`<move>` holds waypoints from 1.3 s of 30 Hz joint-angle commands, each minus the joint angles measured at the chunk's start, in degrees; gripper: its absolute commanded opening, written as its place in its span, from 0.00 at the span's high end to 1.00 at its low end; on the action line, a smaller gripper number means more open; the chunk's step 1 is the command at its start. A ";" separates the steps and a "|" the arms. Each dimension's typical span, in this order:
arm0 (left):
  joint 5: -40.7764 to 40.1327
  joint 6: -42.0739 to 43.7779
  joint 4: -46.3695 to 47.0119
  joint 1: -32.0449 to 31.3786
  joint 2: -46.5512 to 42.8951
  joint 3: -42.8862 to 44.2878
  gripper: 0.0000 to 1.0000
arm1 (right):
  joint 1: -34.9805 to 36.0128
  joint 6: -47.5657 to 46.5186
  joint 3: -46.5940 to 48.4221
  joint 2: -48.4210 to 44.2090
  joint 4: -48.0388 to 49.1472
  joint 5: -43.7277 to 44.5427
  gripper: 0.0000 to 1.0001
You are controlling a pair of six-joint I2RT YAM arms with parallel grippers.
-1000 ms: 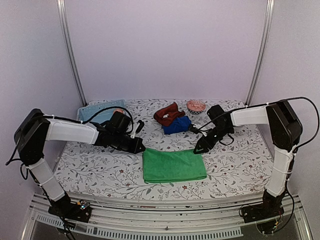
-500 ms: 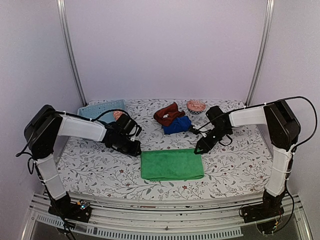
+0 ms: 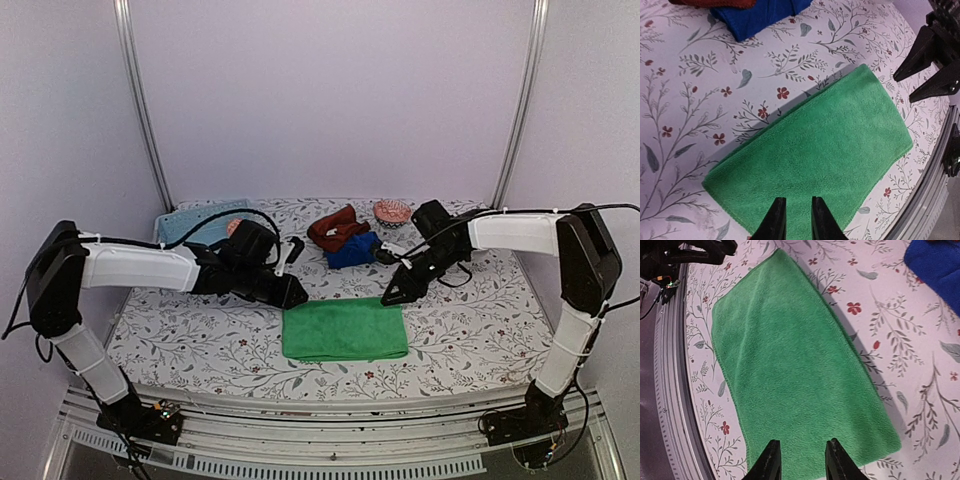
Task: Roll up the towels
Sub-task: Rotate the towel at the center of the board.
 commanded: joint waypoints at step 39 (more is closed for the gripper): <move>2.99 -3.09 2.42 -2.48 0.25 -2.92 0.73 | 5.33 -6.81 0.44 1.92 -10.71 -0.77 0.65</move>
